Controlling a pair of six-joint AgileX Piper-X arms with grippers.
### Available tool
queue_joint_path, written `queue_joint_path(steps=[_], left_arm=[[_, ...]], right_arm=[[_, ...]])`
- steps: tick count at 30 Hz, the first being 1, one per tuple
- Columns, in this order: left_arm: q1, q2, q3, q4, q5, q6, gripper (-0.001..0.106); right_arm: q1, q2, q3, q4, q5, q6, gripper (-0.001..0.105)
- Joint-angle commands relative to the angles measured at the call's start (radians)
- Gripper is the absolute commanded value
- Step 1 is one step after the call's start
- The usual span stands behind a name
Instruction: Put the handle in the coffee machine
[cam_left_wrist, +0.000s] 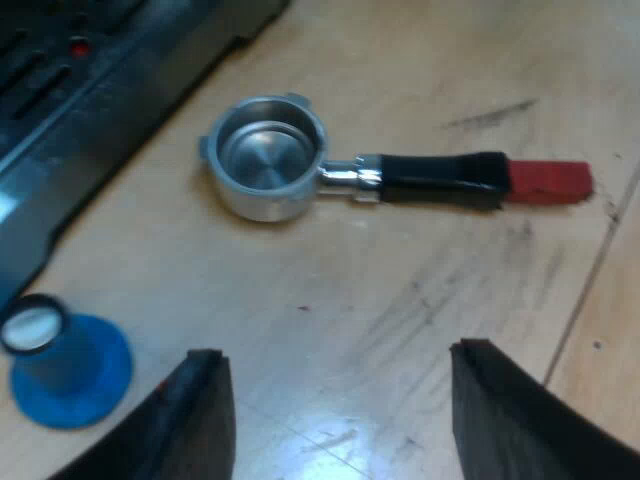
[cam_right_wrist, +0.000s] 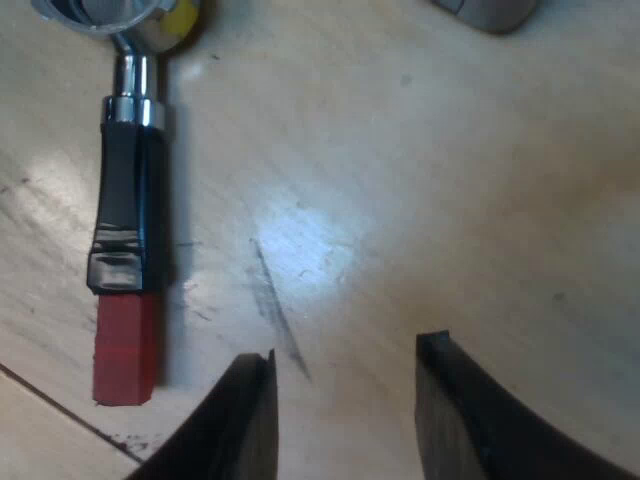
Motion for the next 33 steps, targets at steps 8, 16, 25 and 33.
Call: queue_joint_path(steps=[8, 16, 25, 33], left_arm=[[-0.204, 0.075, -0.005, -0.012, 0.051, 0.02, 0.052], [-0.309, 0.129, -0.005, -0.069, 0.051, 0.02, 0.052], [-0.309, 0.133, -0.005, -0.07, 0.051, 0.02, 0.052], [-0.309, 0.133, -0.005, -0.07, 0.051, 0.02, 0.052]], right_arm=[[0.045, 0.102, -0.009, 0.005, 0.005, 0.202, 0.036], [0.045, 0.176, 0.037, 0.005, 0.004, 0.279, 0.036], [0.045, 0.179, 0.141, -0.147, 0.004, 0.334, 0.0], [0.045, 0.192, 0.185, -0.22, 0.004, 0.386, 0.0]])
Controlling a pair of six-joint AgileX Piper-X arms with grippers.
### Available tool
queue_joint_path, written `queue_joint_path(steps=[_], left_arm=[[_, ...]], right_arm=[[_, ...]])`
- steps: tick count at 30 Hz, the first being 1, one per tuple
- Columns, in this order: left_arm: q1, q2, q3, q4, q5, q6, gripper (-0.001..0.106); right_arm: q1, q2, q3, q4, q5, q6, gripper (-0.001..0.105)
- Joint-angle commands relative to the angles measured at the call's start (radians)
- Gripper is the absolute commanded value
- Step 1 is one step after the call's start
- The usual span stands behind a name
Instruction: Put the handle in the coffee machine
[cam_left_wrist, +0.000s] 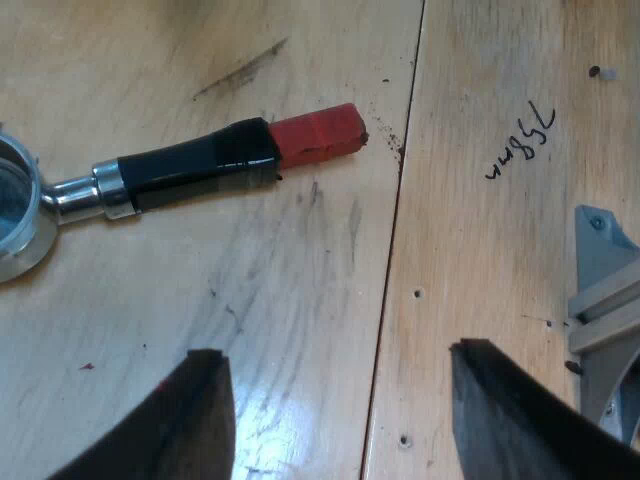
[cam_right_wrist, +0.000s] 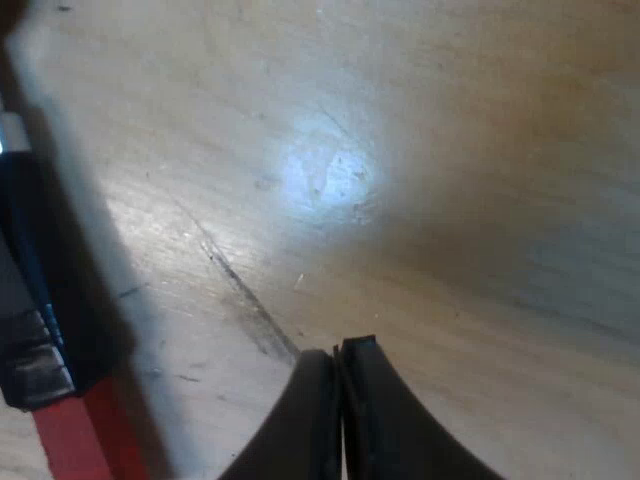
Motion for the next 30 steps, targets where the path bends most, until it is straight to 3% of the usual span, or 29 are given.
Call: queue_joint_path(steps=[1, 11, 19, 30], left_arm=[[-0.005, -0.003, -0.005, -0.007, 0.009, 0.0, 0.052], [-0.005, -0.003, -0.005, -0.004, 0.009, 0.0, 0.052], [-0.005, -0.003, -0.005, 0.008, 0.009, 0.0, 0.052], [0.014, -0.003, -0.005, 0.124, -0.05, 0.0, 0.052]], right_arm=[[0.002, 0.013, 0.003, 0.001, 0.0, 0.01, 0.0], [0.004, 0.159, 0.003, -0.037, -0.004, 0.023, 0.0], [0.097, 0.212, 0.003, -0.111, 0.001, 0.023, 0.0], [0.243, 0.295, 0.003, -0.163, -0.016, 0.11, 0.0]])
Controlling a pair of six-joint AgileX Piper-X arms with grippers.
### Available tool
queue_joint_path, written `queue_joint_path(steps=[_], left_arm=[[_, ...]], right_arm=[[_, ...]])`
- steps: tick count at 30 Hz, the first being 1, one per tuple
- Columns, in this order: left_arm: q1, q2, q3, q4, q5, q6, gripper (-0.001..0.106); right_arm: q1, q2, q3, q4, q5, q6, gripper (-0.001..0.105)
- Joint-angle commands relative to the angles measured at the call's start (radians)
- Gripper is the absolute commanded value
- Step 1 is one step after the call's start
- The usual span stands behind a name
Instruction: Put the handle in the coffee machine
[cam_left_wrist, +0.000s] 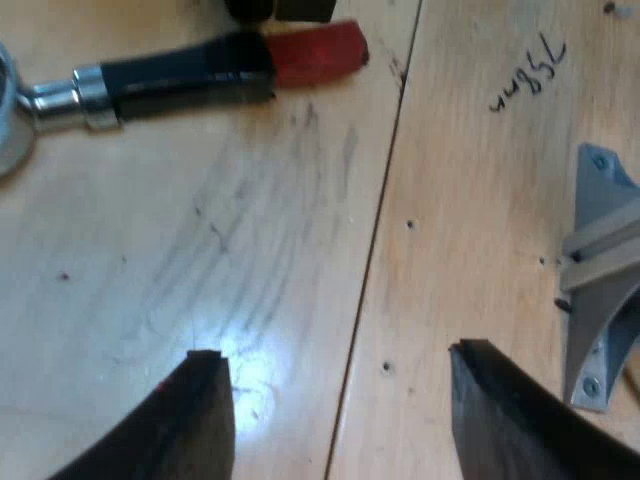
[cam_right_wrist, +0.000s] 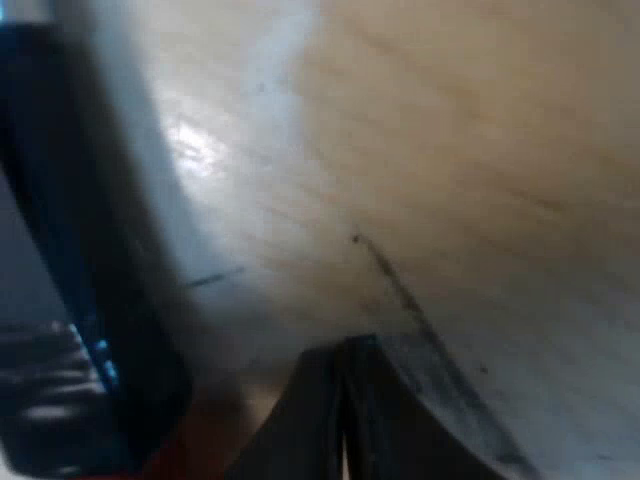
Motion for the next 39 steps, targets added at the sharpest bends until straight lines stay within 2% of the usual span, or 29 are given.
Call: queue_joint_path(steps=[1, 11, 16, 19, 21, 27, 35, 39], left_arm=[[0.015, -0.003, -0.005, 0.021, -0.015, 0.0, 0.052], [0.125, -0.003, -0.005, 0.074, -0.033, 0.0, 0.052], [0.124, -0.003, -0.005, 0.076, -0.033, 0.0, 0.052], [0.124, -0.003, -0.005, 0.076, -0.058, 0.0, 0.052], [0.124, -0.003, -0.005, 0.076, -0.101, 0.0, 0.052], [0.124, -0.003, -0.005, 0.079, -0.121, 0.018, 0.052], [0.124, -0.003, -0.005, 0.078, -0.193, 0.036, 0.052], [0.124, -0.003, -0.005, 0.078, -0.193, 0.045, 0.052]], right_arm=[[0.027, 0.014, 0.0, -0.011, -0.016, 0.015, 0.0], [0.132, 0.071, -0.008, -0.117, -0.063, 0.11, 0.0], [0.173, 0.107, -0.035, -0.178, -0.087, 0.155, 0.0], [0.197, 0.144, -0.064, -0.208, -0.087, 0.155, 0.0], [0.208, 0.174, -0.093, -0.229, -0.097, 0.156, 0.0], [0.216, 0.249, -0.168, -0.286, -0.11, 0.178, 0.0], [0.216, 0.332, -0.235, -0.453, -0.136, 0.268, 0.0], [0.216, 0.361, -0.243, -0.547, -0.125, 0.309, 0.0]])
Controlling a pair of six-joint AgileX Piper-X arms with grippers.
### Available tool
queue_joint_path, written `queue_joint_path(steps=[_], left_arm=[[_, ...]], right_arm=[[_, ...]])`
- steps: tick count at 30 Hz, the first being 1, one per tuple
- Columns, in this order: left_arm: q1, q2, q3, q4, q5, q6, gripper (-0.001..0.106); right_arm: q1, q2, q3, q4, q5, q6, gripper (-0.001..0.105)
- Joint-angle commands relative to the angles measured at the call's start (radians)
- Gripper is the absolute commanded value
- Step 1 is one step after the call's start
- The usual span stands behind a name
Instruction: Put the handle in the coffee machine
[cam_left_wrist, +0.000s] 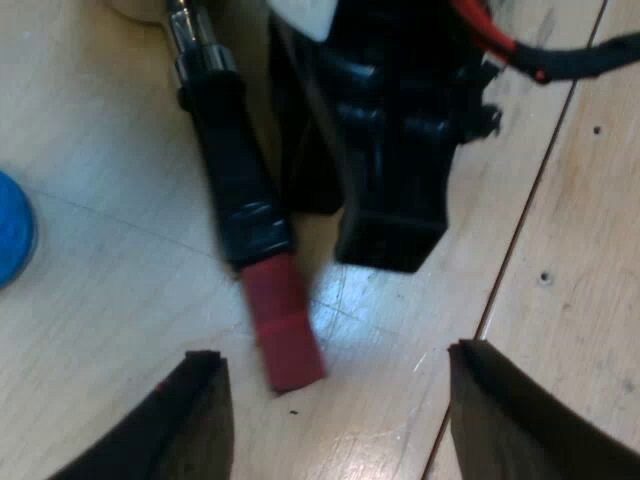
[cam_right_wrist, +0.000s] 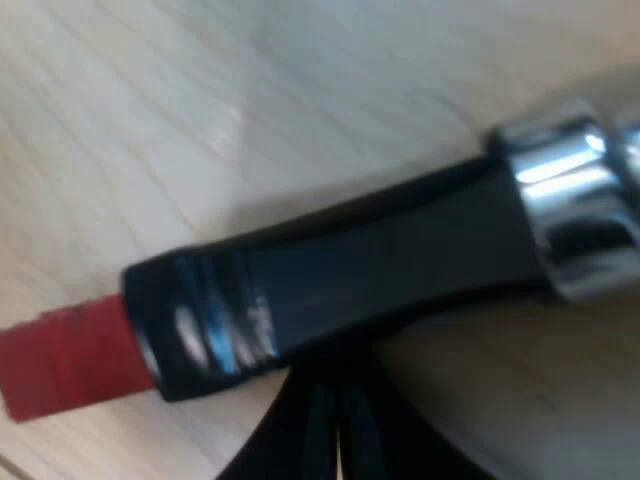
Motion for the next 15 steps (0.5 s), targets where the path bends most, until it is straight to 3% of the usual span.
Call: queue_joint_path(steps=[1, 10, 15], left_arm=[[0.001, -0.003, -0.005, 0.001, -0.015, 0.006, 0.052], [0.001, -0.003, -0.009, -0.001, -0.038, 0.006, 0.052], [0.001, -0.003, -0.008, -0.001, -0.042, 0.006, 0.052]], right_arm=[[0.004, 0.049, -0.003, -0.113, 0.031, 0.018, 0.0], [0.004, 0.06, -0.003, -0.087, 0.041, 0.032, 0.0], [0.004, 0.033, -0.003, 0.019, 0.067, 0.026, 0.0]])
